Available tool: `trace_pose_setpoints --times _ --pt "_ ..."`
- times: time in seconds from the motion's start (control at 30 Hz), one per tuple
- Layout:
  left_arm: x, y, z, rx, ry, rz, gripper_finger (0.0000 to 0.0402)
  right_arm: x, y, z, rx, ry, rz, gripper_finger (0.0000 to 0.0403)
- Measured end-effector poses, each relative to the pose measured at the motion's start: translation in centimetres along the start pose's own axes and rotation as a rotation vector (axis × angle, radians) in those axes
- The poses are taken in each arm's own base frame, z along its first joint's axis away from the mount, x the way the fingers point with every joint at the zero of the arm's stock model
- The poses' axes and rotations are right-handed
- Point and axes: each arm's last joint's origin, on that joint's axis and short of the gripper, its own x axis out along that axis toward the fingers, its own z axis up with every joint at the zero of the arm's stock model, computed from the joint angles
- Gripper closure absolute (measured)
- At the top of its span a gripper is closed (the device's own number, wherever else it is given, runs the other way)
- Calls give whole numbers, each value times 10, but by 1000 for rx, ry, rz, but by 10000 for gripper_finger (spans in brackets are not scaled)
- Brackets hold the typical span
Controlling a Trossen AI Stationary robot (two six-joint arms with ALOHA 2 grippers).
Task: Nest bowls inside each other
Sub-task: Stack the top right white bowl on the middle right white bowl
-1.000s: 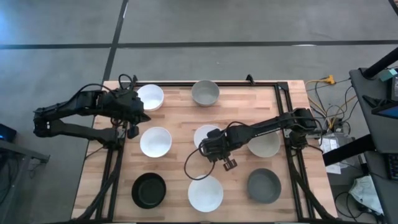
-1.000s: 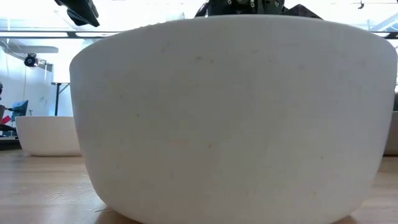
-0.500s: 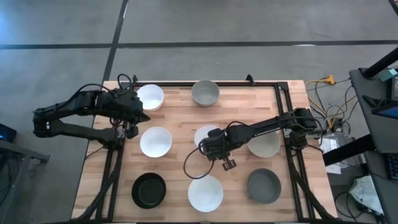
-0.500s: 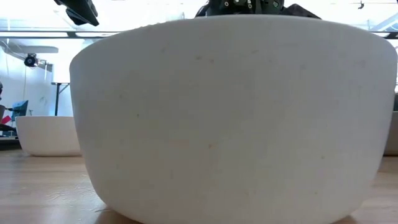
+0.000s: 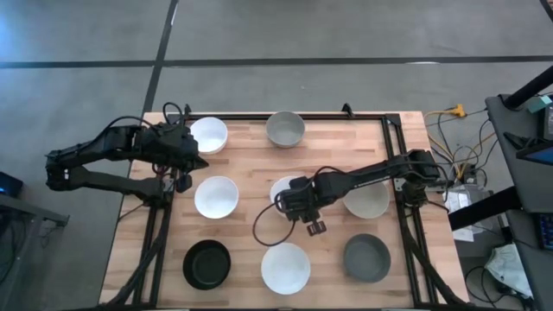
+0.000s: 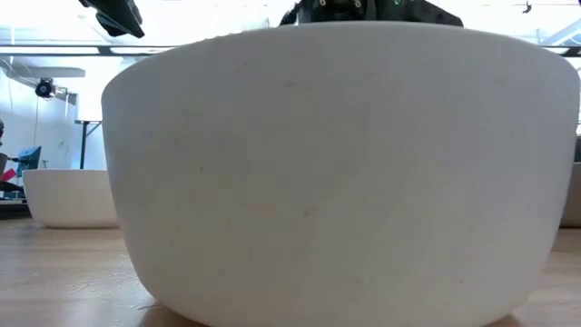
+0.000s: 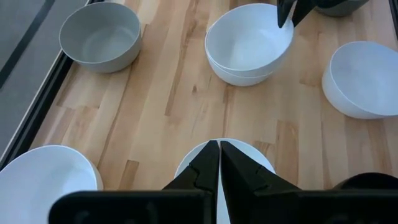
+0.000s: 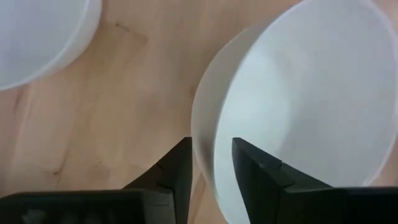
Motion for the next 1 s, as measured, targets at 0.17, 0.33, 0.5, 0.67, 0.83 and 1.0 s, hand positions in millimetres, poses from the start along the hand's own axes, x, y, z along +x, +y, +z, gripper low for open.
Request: trace_pose_setpoints --times 0.17,0.33,0.5,0.67,0.83,1.0 --pt "-1 0 0 0 -3 0 402 -14 -1 7 2 -33 1 294" --pt "0 0 0 -2 -2 0 402 -15 0 9 1 -46 62 305" --pt "1 0 0 -1 2 -1 402 -10 1 6 2 -28 67 331" --pt "1 0 0 -1 5 -1 402 -10 -1 6 8 -28 63 358" --pt "1 0 0 -1 5 -1 402 -8 -2 5 23 -19 40 369" --pt "1 0 0 -3 5 -6 402 -6 -2 4 66 -14 44 360"
